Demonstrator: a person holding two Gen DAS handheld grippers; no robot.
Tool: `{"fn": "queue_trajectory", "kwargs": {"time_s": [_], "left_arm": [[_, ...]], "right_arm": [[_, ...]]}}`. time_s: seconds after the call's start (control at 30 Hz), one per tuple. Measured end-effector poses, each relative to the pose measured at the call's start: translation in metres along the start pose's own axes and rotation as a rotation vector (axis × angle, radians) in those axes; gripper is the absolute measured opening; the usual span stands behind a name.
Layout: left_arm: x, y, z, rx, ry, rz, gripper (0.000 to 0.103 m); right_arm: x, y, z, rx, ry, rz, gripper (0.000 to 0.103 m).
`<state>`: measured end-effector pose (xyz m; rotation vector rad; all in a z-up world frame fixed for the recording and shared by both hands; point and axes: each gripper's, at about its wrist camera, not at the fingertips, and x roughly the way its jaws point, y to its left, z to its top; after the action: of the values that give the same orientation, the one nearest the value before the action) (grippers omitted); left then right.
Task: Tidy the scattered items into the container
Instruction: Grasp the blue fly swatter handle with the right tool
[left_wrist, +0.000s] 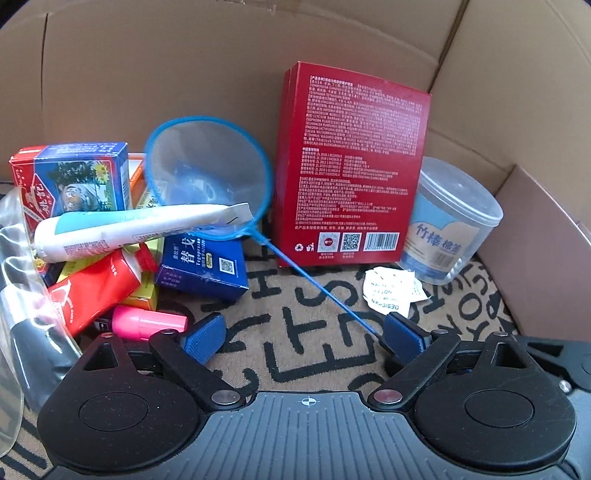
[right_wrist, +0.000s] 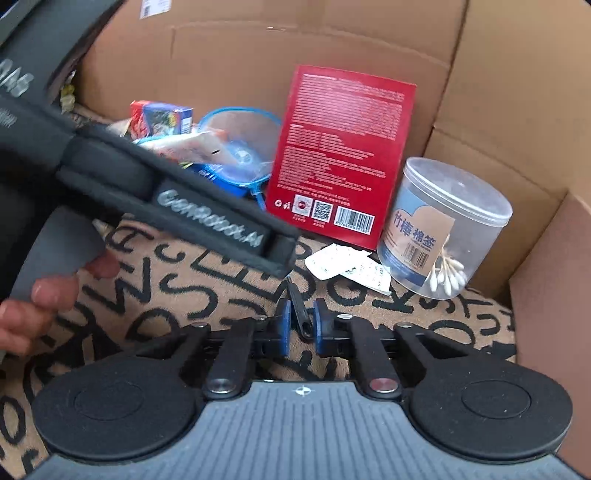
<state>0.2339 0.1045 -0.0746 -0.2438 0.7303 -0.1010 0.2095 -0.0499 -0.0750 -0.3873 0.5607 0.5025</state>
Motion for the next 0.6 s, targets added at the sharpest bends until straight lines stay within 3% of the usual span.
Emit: {"fn": "queue_trajectory", "kwargs": {"time_s": [0.3,0.37,0.43,0.5,0.53,0.6], "left_arm": [[-0.01,-0.019,-0.015,0.024,0.016,-0.035,0.068],[-0.013,-0.025,-0.021,0.035,0.018,-0.023,0.054],[-0.015,-0.029,-0.026,0.035,0.022,-0.02,0.023],[-0.019,-0.03,-0.034,0.011,0.024,-0.06,0.006],[-0.022,-0.03,-0.038,0.002,0.025,-0.088,0.0],[-0.027,-0.031,-0.044,-0.014,0.027,-0.093,0.0]], "right_arm": [[-0.061,0.012,-0.037,-0.011,-0.023,0.072,0.01],[-0.074,0.012,-0.045,-0.001,-0.028,0.086,0.009],[-0.083,0.013,-0.052,0.007,-0.03,0.085,0.009],[-0.092,0.013,-0.058,0.023,-0.031,0.081,0.009],[-0.096,0.013,-0.061,0.031,-0.032,0.08,0.009],[-0.103,0.013,-0.068,0.035,-0.045,0.067,0.009]]}}
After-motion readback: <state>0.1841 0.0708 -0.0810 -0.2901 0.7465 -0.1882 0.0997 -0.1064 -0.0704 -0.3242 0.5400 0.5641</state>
